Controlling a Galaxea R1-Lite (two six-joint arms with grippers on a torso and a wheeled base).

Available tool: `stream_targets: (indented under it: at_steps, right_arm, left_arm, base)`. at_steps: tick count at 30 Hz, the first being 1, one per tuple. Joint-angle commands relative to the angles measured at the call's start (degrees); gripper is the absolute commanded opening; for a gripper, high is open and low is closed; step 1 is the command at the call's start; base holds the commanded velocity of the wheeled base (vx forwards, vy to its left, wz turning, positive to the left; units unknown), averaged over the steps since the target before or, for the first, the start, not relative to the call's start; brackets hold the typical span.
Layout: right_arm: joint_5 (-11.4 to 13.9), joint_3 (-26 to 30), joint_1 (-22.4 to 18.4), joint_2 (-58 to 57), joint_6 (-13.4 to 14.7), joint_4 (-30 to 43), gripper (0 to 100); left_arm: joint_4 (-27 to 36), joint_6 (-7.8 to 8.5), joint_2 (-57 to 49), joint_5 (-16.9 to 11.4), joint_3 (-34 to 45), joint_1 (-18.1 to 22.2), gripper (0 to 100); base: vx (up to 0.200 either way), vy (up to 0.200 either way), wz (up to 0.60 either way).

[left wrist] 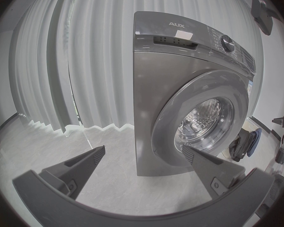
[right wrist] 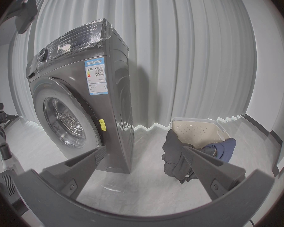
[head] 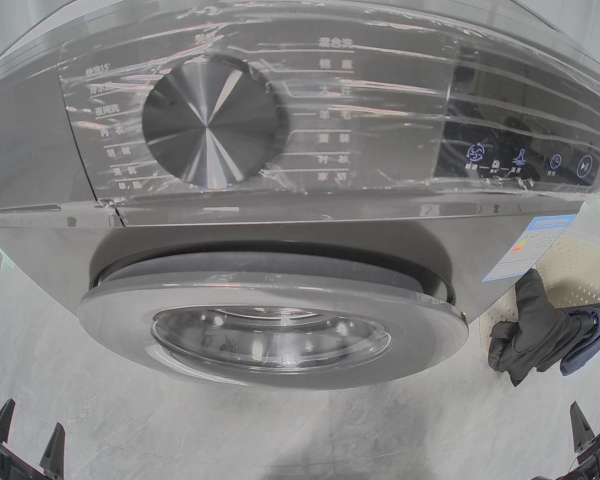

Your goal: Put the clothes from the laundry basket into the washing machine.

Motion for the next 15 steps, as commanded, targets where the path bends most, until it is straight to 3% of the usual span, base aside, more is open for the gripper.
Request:
stream_targets:
  at_steps: [1,15]
  right_arm:
    - [0.0,1.0,0.0,-0.6,0.0,0.0,100]
    - [0.0,0.9,0.2,-0.6,0.1,0.0,100]
  left_arm:
    - [0.0,-0.04,-0.9,0.0,0.8,0.0,100]
    - [0.0,0.04,-0.9,0.0,0.8,0.0,100]
  base:
    - [0.0,0.0,0.0]
    - [0.0,0.0,0.0]
